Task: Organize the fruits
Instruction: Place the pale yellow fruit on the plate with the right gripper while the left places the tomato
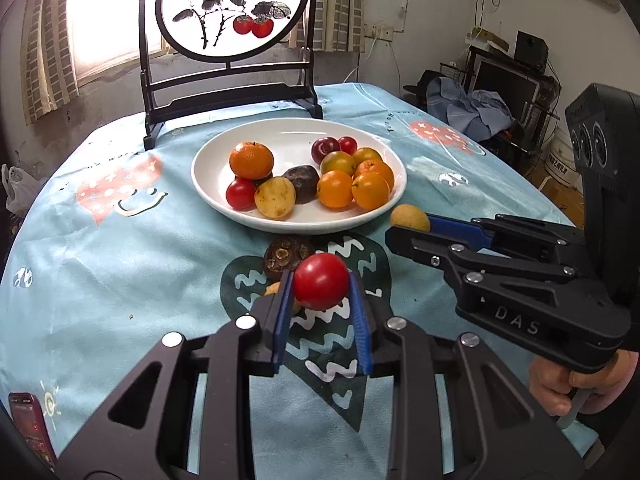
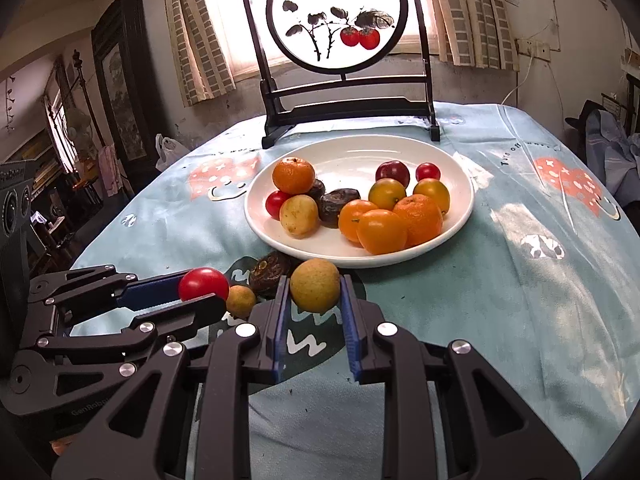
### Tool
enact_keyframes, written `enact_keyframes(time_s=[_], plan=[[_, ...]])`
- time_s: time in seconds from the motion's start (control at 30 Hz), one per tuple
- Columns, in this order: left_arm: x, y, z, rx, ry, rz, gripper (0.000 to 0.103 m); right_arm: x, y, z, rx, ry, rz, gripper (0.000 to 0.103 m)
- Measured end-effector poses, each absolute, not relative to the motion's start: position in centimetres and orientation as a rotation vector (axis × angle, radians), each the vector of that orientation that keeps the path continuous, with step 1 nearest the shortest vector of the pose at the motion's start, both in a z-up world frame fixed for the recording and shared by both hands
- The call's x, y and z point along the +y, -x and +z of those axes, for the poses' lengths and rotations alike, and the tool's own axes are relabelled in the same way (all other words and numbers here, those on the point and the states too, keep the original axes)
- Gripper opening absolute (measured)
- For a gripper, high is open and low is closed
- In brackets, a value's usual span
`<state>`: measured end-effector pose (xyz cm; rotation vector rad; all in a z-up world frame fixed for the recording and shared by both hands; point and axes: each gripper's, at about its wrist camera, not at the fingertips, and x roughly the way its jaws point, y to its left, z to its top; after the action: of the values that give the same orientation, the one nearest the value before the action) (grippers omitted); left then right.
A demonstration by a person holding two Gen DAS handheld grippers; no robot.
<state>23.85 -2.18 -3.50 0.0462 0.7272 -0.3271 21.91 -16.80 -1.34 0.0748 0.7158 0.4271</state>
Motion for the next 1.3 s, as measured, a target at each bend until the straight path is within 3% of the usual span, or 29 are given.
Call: enact_keyframes(time_s=[0.4,1.1,1.2,1.23,1.27,1.3], plan=[[-1.0,-25.6,-1.4,0.687,0.06,-0.332,0.028,-17.6,-23.3,-0.4,0.67,-0.154,0.391,0.025],[-3.0,-40.7,-0.4,0.723,-0.029,-0.154,0.028,-19.0,-34.5,-0.5,0.668,-0.163,0.327,0.025],[-3.0,-41.2,-0.7,0.731,-0.026,-0.147,0.028,-19.1,-35.0,-0.6,0.674,-0.18,0.339,0.03],[-3.0,-41.2,-0.7,0.732,-0.024,-0.138,0.029,-19.2,-35.0,-0.6,0.679,-0.186,0.344,0.047],[-2.9,-41.0,-0.6,0.732,-0.02,-0.125,0.046,-19.2,-34.9,-0.4,0.68,-0.19,0.339,0.061],[-2.8,-40.7,-0.4,0.727,-0.016,-0.1,0.062,-19.3,-34.5,-0.1,0.67,-0.195,0.336,0.061]])
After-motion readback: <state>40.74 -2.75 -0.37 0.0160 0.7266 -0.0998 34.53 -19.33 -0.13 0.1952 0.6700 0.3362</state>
